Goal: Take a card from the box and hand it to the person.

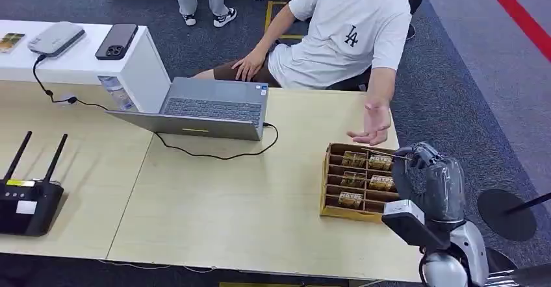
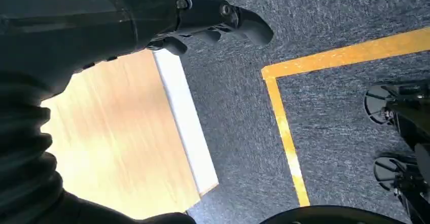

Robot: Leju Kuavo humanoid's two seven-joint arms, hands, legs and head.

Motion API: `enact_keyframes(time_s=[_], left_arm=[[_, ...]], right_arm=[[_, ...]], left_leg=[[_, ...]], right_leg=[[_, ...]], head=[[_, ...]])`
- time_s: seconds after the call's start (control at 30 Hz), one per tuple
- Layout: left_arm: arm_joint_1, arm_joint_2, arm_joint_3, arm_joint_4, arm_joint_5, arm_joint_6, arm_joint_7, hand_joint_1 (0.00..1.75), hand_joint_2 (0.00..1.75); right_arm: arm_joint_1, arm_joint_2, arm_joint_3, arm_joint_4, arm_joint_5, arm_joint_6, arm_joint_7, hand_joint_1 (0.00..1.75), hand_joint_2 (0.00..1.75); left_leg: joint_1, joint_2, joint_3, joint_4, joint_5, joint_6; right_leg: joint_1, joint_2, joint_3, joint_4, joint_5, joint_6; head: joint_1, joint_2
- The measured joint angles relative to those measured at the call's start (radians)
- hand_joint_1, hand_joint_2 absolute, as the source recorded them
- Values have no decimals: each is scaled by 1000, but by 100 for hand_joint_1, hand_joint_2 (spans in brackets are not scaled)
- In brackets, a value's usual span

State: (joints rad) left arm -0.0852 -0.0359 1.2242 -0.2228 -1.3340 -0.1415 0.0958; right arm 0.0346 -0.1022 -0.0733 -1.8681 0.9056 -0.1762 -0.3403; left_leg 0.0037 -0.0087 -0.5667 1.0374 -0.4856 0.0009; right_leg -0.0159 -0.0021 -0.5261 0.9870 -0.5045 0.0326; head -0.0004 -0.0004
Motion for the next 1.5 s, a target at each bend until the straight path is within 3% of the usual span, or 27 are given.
enact_keyframes(time_s=[0.2, 0.47, 0.77, 1.0, 1.13, 1.37, 1.4, 1.5], left_arm=[[0, 0, 0, 0, 0, -1, 0, 0, 175], [-3, -2, 0, 0, 6, -1, 11, 0, 175], [-3, -5, 0, 0, 6, -2, 14, 0, 175], [-2, -4, 0, 0, 14, -13, -5, 0, 175], [-1, 3, 0, 6, 15, -62, -51, 0, 175], [2, 13, 0, 11, 15, -76, -51, 0, 175], [2, 13, 0, 11, 18, -75, -49, 0, 175], [2, 13, 0, 11, 21, -71, -39, 0, 175]], right_arm=[[-16, 0, 8, 17, -3, -16, -3, 154, 175], [-165, 11, 90, 196, -58, -154, -31, 154, 175], [-220, 49, 146, 350, -105, -249, -69, 154, 175], [-254, 52, 177, 431, -161, -267, -104, 154, 175], [-279, 48, 193, 471, -187, -274, -112, 154, 175], [-283, 38, 210, 502, -197, -284, -120, 154, 175], [-283, 35, 213, 505, -197, -285, -120, 0, 175], [-283, 33, 226, 514, -196, -285, -117, 0, 175]], left_leg=[[0, 0, -1, 0, 0, 0], [0, 1, 1, 0, 1, 0], [0, 0, 0, 0, 1, -1], [0, 1, 0, 0, 1, 0], [0, 1, 0, 0, 1, -1], [0, 0, 0, 0, 1, -1], [0, 0, 0, 0, 1, -1], [0, 0, 0, 0, 1, -1]], right_leg=[[0, 0, 0, 0, 0, 0], [0, 1, 0, 0, 1, 0], [0, 0, 0, 0, 1, 0], [0, 0, 0, 0, 1, 1], [0, 0, 0, 0, 1, 1], [0, 0, 0, 0, 1, 1], [0, 0, 0, 0, 1, 1], [0, 0, 0, 0, 1, 1]], head=[[0, 0], [0, 0], [0, 0], [0, 0], [0, 0], [0, 0], [0, 0], [0, 0]])
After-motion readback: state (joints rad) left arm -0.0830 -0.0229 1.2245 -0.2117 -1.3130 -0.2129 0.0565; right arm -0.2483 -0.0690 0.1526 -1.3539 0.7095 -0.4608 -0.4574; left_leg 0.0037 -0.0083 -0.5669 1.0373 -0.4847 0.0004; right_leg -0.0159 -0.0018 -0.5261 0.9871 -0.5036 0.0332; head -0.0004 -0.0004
